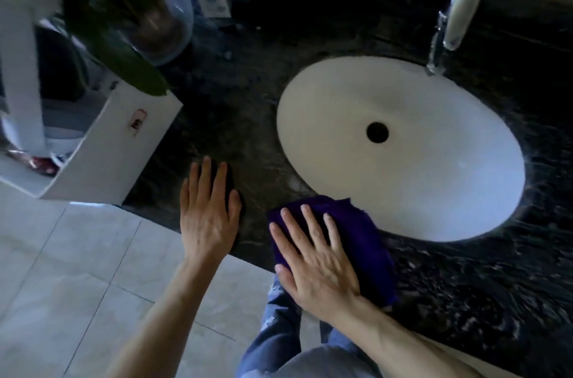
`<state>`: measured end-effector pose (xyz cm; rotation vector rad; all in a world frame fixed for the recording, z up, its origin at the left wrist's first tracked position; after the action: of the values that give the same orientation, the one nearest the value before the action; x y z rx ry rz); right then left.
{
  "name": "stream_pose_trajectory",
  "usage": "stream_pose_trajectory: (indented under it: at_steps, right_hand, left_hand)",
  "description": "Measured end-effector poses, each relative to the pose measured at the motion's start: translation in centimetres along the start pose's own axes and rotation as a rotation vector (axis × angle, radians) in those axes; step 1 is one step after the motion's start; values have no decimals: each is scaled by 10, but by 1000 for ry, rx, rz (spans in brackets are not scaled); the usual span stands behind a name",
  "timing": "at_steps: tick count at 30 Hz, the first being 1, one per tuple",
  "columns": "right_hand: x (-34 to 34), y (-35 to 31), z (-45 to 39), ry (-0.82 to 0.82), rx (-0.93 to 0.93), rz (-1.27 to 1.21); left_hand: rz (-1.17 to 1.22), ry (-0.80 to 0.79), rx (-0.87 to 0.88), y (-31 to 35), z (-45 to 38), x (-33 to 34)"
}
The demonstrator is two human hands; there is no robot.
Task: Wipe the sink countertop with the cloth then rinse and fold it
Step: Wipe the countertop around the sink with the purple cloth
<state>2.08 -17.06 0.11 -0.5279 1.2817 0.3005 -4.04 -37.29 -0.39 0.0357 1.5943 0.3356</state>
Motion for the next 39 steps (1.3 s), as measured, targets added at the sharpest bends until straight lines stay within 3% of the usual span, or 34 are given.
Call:
stream_pose_trajectory:
  at_steps: [5, 14, 20, 27, 39]
  right_hand:
    - [-6, -28, -68, -28, -165, -36]
    - [-19, -33, -181, -20, -223, -15]
    - [-40, -13, -266, 33, -214, -12]
    - [-67, 22, -361, 117, -120, -4]
    - [-81, 56, -390, 57, -130, 20]
  left_hand:
    - [80, 18, 13, -13, -26, -3]
    - [360, 88, -35, -20, -53, -7]
    - [222, 124, -110, -12, -61, -4]
    - [73, 56, -124, -12, -63, 3]
    - [33, 51, -129, -9, -62, 1]
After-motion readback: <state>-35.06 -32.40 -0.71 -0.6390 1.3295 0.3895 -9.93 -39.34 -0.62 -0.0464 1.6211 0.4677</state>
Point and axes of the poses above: each hand's wrist, its own z-axis away from the middle knuckle, its own x-axis out of the palm, y = z × x, the point moved 5 cm from there along -z, towards the middle knuckle, and after that the axes turned 4 degrees about y, right-handed, at the moved point
